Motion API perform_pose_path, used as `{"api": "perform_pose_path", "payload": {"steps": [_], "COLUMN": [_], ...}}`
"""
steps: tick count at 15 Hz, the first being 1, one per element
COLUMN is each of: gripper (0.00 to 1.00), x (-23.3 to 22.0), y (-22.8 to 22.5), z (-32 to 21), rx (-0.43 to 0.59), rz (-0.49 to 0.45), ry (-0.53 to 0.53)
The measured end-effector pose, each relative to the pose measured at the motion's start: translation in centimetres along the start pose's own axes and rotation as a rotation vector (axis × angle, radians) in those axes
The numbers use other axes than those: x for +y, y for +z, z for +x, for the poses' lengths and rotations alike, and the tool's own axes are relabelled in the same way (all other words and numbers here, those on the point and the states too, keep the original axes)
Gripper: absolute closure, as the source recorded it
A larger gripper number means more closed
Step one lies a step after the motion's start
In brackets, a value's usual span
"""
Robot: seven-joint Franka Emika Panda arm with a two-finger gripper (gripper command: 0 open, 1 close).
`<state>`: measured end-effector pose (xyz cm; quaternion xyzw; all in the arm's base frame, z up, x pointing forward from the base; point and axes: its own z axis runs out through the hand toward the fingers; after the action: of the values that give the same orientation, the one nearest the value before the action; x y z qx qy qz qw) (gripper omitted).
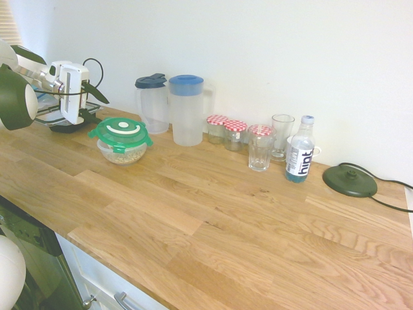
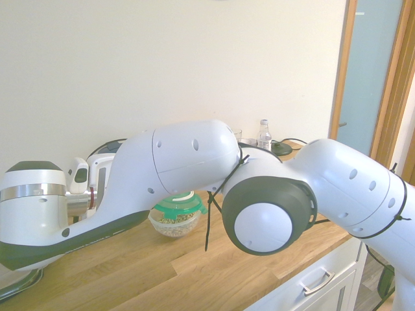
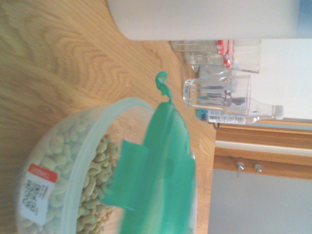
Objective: Cover the lid of food container
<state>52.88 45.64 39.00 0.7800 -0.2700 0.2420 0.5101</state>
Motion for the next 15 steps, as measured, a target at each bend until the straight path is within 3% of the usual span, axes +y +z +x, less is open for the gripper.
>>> {"api": "perform_pose_path", "payload": {"steps": [5, 11, 15], "gripper": [0.00, 0.00, 0.00], "x": [2.3, 10.9, 12.9], "y": [-2.5, -3.1, -0.8], "z": [-0.2, 6.2, 8.9], "rx": [-0.081, -0.359, -0.525], "rz": [0.094, 0.399, 0.627], "ry": [0.011, -0.015, -0.037]}}
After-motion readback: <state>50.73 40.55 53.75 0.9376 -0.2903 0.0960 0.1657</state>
